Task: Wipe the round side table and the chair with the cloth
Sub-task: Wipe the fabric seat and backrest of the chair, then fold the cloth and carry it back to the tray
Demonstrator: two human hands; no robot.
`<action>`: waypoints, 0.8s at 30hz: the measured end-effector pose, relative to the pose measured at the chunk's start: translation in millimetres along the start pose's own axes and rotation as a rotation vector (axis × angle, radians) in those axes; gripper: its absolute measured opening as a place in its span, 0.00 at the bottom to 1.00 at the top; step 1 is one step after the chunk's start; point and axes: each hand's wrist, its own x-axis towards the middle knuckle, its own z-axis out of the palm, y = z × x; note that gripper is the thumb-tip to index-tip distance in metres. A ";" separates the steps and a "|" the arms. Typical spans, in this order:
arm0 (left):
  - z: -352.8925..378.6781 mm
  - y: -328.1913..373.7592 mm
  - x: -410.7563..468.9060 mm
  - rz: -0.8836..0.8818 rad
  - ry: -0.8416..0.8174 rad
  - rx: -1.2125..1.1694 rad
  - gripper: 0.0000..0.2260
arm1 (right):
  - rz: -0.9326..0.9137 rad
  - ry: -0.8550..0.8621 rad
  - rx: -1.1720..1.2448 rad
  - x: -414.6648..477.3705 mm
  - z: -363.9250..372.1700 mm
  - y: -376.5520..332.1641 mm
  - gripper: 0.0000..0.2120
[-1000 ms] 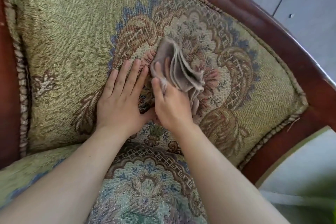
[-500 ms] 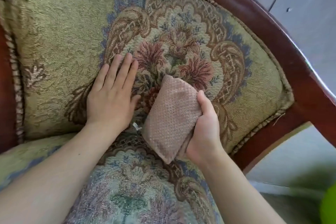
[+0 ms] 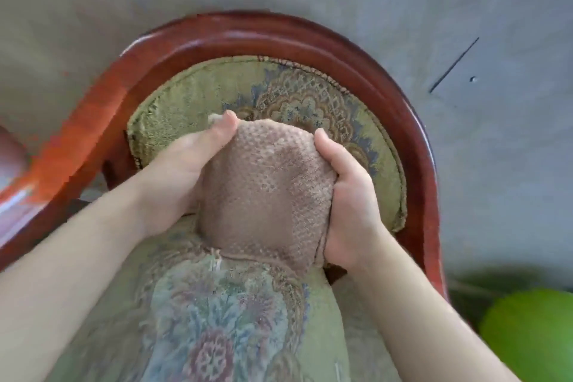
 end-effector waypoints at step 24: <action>21.7 339.7 -790.9 0.445 1.094 0.635 0.17 | -0.237 -0.930 -0.449 -401.5 584.9 -2.3 0.10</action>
